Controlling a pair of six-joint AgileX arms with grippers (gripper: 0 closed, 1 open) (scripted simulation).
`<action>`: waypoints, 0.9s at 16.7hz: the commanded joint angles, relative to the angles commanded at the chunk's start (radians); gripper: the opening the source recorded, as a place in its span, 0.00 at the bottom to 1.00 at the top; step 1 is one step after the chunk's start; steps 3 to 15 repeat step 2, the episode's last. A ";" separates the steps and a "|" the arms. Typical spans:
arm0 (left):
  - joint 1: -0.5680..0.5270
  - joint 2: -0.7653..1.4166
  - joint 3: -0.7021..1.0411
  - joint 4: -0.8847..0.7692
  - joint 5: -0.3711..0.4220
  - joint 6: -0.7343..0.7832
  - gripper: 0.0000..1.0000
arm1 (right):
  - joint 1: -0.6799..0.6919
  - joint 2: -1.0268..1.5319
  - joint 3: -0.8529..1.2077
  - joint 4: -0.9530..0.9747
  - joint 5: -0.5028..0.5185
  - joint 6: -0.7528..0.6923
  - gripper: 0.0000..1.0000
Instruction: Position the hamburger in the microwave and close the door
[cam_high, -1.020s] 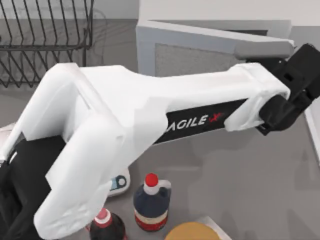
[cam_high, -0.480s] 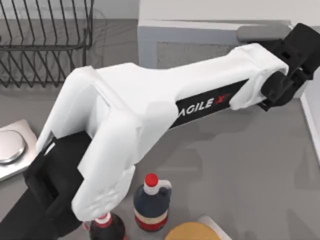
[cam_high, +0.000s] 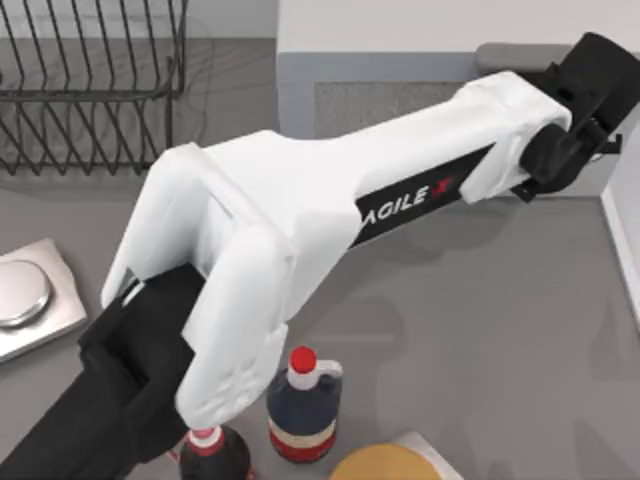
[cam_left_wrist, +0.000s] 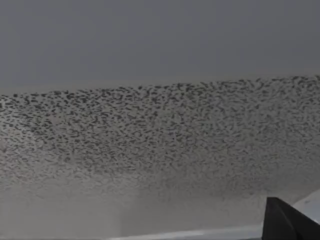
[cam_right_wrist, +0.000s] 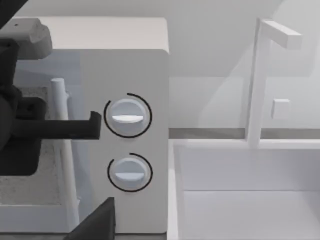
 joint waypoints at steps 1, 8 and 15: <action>0.005 0.008 0.010 -0.004 0.003 0.004 0.00 | 0.000 0.000 0.000 0.000 0.000 0.000 1.00; 0.006 0.009 0.011 -0.005 0.004 0.004 0.00 | 0.000 0.000 0.000 0.000 0.000 0.000 1.00; 0.006 0.009 0.011 -0.005 0.004 0.004 0.00 | 0.000 0.000 0.000 0.000 0.000 0.000 1.00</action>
